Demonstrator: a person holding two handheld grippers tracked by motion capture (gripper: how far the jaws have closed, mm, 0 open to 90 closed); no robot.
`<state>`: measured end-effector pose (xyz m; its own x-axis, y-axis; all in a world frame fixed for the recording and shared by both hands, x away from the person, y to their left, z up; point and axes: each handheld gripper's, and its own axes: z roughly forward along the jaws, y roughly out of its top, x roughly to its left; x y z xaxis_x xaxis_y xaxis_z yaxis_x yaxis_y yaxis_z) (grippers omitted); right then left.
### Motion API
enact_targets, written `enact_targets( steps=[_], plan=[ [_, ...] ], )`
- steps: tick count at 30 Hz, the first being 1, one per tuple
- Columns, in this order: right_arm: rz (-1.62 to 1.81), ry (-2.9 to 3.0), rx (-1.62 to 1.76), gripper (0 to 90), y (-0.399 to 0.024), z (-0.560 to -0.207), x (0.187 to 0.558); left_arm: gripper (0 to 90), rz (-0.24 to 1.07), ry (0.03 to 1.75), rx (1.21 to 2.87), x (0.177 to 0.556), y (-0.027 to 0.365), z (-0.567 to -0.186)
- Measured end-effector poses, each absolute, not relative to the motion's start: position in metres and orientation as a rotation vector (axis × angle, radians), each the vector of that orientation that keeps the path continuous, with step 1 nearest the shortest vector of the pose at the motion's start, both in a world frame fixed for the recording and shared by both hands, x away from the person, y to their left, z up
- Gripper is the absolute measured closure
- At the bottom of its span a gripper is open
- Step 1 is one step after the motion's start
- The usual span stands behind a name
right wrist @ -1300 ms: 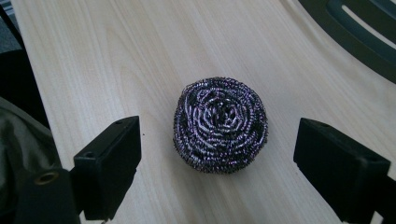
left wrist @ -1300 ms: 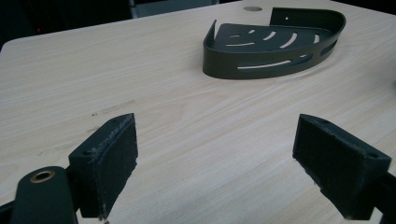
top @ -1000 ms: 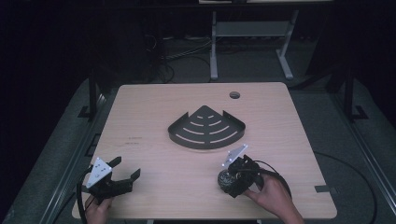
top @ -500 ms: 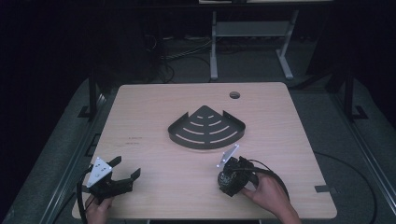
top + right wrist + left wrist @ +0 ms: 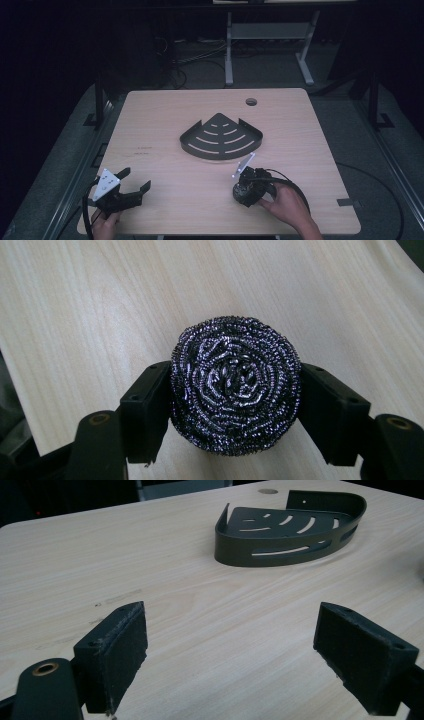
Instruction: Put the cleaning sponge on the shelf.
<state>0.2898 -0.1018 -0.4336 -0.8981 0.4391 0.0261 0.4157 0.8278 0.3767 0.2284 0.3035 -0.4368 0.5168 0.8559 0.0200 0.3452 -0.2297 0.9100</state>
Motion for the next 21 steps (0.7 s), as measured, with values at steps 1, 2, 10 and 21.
enact_targets(
  steps=[1,2,10,21],
  plan=[
    [0.588,2.944,0.693,32.5,-0.101,-0.433,0.290,13.3,0.669,1.002,1.802,0.229,0.304,-0.437],
    [0.589,2.943,0.694,32.5,-0.101,-0.432,0.290,13.2,0.667,1.002,1.800,0.229,0.304,-0.437],
    [0.623,2.931,0.700,32.6,-0.102,-0.421,0.297,13.3,0.664,0.999,1.800,0.228,0.304,-0.437],
    [0.657,2.912,0.723,32.6,-0.103,-0.404,0.316,13.2,0.657,1.001,1.801,0.229,0.304,-0.437]
  ],
)
